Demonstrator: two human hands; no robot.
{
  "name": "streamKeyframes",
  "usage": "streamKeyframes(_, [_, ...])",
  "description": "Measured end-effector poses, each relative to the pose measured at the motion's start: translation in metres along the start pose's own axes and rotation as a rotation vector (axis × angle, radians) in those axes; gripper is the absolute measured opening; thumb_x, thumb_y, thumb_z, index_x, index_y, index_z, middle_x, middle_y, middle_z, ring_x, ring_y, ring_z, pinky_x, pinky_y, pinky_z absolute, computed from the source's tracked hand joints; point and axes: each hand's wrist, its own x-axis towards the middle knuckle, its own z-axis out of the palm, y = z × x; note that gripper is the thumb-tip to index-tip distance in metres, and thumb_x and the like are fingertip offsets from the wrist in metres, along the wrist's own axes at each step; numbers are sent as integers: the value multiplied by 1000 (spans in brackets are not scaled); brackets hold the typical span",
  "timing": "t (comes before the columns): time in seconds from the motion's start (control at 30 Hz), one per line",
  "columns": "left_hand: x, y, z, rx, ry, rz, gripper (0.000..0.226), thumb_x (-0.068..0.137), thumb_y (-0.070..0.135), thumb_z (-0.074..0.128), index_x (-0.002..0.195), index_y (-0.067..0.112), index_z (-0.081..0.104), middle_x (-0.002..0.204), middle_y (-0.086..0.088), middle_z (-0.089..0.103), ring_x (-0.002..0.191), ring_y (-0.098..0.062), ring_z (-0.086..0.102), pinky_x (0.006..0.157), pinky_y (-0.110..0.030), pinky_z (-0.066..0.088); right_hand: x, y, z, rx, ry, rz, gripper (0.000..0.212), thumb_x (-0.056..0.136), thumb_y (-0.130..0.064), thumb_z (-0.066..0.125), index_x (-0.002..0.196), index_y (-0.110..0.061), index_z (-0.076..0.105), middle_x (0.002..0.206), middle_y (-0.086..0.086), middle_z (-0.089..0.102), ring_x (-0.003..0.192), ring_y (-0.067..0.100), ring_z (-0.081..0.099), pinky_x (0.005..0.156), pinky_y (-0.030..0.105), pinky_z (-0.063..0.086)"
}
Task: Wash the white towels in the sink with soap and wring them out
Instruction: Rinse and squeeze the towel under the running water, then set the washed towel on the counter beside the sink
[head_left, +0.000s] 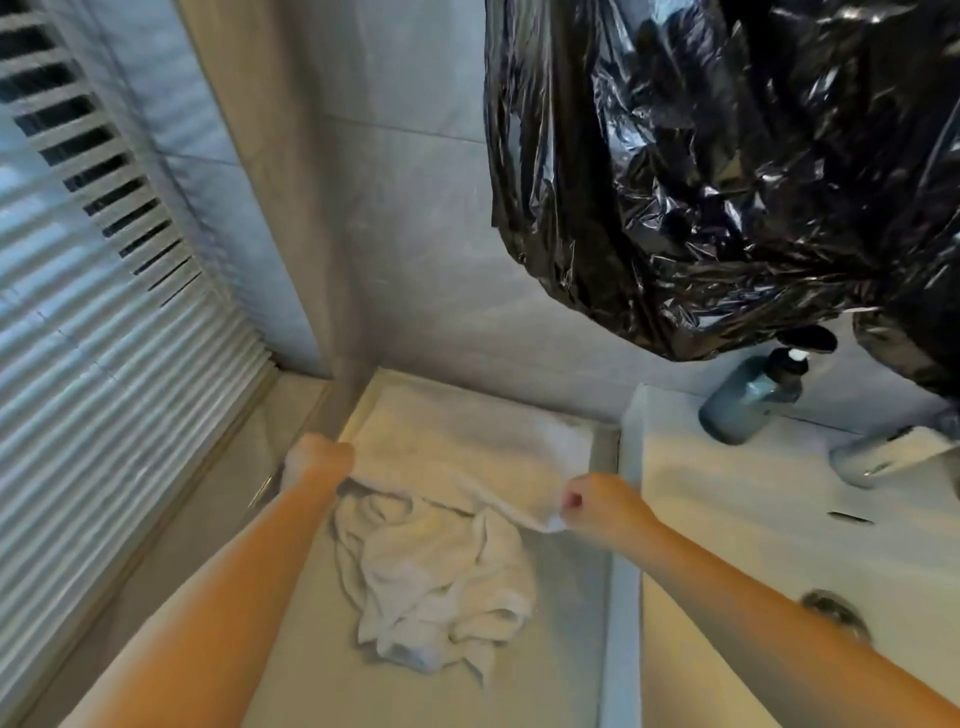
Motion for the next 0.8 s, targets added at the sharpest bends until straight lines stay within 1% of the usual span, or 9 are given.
streamKeyframes(0.1, [0,-4,5,297,-23,62,41,90,21,52,124,0,60,125,-21,60,115,-37,58,93,-40,50,2,-7,1,-170,-51,34,26,95,-21,48,101,-12,71,111,9,59,93,25,60,69,25,38])
streamKeyframes(0.17, [1,4,12,430,22,240,38,93,23,48,125,6,59,129,-17,55,118,-35,55,94,-41,47,10,-10,6,-146,71,-3,26,97,-19,46,106,-9,68,108,6,46,95,28,59,72,28,37])
streamKeyframes(0.27, [8,23,40,401,-85,567,40,100,21,43,137,11,51,141,-14,47,128,-32,47,104,-37,39,37,-23,23,-8,130,-147,26,98,-16,45,117,-6,61,122,15,51,115,34,55,84,31,43])
streamKeyframes(0.33, [21,30,69,418,-178,633,48,103,29,39,150,17,36,155,-13,34,141,-31,34,115,-38,30,60,-33,36,31,77,-139,41,102,-21,42,142,-12,45,151,18,37,140,37,34,110,40,35])
streamKeyframes(0.4, [31,31,97,507,-267,554,58,104,46,30,157,28,14,165,-10,8,150,-31,12,120,-47,16,77,-40,48,2,28,-55,54,105,-35,34,156,-26,20,166,11,6,151,41,6,119,58,17])
streamKeyframes(0.47, [36,31,117,574,-247,498,66,100,60,23,157,34,1,165,-8,-10,151,-34,-4,118,-55,7,90,-43,61,-51,20,30,60,105,-49,26,159,-33,4,166,7,-13,150,43,-11,116,68,4])
streamKeyframes(0.57, [47,29,132,613,-131,545,73,97,67,20,156,34,-6,163,-11,-20,150,-36,-13,117,-60,-1,103,-49,86,-171,73,70,71,100,-64,19,157,-35,-10,163,10,-25,147,46,-22,111,74,-6])
streamKeyframes(0.67, [72,24,129,625,-75,623,74,96,67,20,156,34,-10,162,-12,-23,149,-36,-18,117,-62,-4,120,-58,99,-224,135,72,77,94,-72,13,155,-35,-17,161,12,-30,145,48,-25,108,74,-12])
streamKeyframes(0.8, [91,14,124,605,3,716,68,99,60,23,157,35,-3,163,-10,-18,150,-34,-16,118,-60,-5,135,-60,106,-244,193,40,92,73,-75,-15,156,-35,-13,162,14,-26,147,48,-20,108,75,-10])
